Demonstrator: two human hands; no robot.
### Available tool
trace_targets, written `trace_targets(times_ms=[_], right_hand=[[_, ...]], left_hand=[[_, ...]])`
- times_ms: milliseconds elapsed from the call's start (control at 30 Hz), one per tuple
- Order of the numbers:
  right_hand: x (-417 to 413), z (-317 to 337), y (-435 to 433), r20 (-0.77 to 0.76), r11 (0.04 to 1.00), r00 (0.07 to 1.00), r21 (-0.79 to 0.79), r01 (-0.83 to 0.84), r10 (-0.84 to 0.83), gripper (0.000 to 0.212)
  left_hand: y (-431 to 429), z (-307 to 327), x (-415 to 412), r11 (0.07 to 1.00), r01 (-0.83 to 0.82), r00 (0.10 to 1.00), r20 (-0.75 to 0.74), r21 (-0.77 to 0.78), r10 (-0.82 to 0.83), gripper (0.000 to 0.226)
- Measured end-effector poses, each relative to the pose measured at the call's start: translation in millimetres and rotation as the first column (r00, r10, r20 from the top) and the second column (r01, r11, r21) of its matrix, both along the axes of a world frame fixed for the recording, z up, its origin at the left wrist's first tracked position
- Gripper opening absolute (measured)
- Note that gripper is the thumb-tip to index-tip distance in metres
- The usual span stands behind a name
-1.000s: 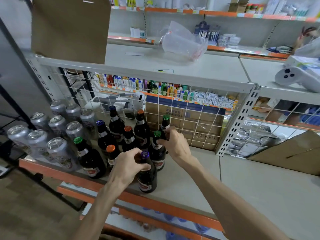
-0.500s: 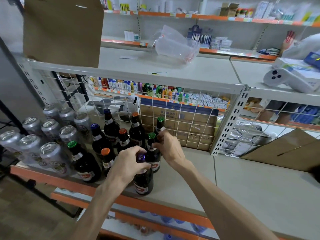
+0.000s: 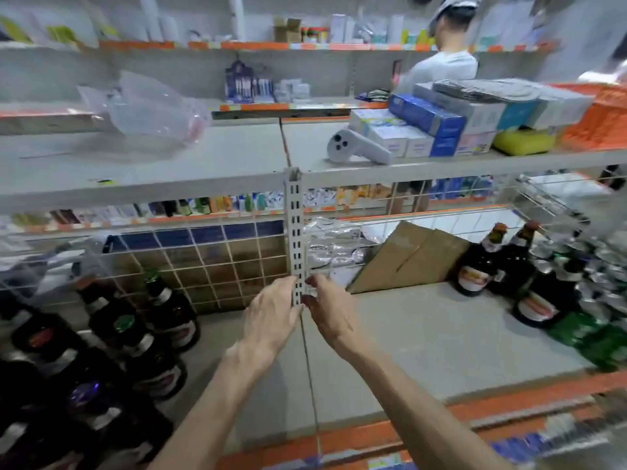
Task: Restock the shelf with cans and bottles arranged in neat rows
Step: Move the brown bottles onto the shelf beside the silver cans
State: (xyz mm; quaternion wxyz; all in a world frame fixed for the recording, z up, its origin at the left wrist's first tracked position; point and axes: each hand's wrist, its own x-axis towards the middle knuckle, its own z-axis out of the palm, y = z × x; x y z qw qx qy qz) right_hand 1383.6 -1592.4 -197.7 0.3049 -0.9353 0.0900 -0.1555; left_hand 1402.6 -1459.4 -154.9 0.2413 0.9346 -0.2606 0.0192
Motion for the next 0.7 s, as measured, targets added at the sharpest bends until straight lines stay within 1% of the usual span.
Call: trace_targets(times_ms=[100,200,267,333,433,500,600,633,700], right_hand=[[-38.7,3.2,-89.3,-0.016,0.984,0.983,0.008,0.18,-0.18,0.019],[-82.6,11.8,-177.9,0.005,0.936,0.936,0.008,0.353,-0.353,0.023],[-108.9,20.1,-231.5,0.02,0.902,0.901,-0.004,0.433,-0.433,0.021],[-131.9,27.1,-280.3,0.04,0.867,0.867,-0.035,0.498,-0.496,0.018],[-156.4,31.8,-342.2,0.049,0.807,0.808,-0.045,0.589,-0.587,0.024],[-166.3,34.0,-374.9,0.082,0.776,0.778,-0.056,0.628,-0.623,0.027],[-175.9,36.0,-413.1,0.114,0.719,0.718,-0.043,0.694,-0.686,0.033],[-177.7,36.7,-423.1,0.101,0.706,0.704,-0.014,0.708,-0.703,0.037],[-177.5,35.9,-440.4,0.043,0.71,0.708,0.064,0.702,-0.705,0.045]], left_hand=[[-90.1,-11.2,-4.4,0.993,0.117,0.993,-0.036,0.026,-0.116,0.042],[-185.6,-15.4,-21.5,0.961,0.27,0.962,-0.068,0.063,-0.266,0.05],[-247.5,-13.0,-36.6,0.94,0.337,0.94,-0.085,0.057,-0.332,0.052],[-303.6,-8.8,-49.4,0.922,0.384,0.921,-0.087,0.047,-0.38,0.046],[-370.9,-2.0,-61.9,0.892,0.451,0.887,-0.1,-0.014,-0.45,0.039],[-405.7,-0.7,-62.8,0.899,0.434,0.889,-0.133,-0.066,-0.439,0.042],[-446.1,-8.0,-51.5,0.937,0.323,0.922,-0.178,-0.137,-0.344,0.043],[-456.6,-11.5,-45.6,0.942,0.288,0.931,-0.18,-0.172,-0.318,0.043],[-471.6,-16.5,-34.7,0.947,0.24,0.941,-0.187,-0.215,-0.281,0.04]])
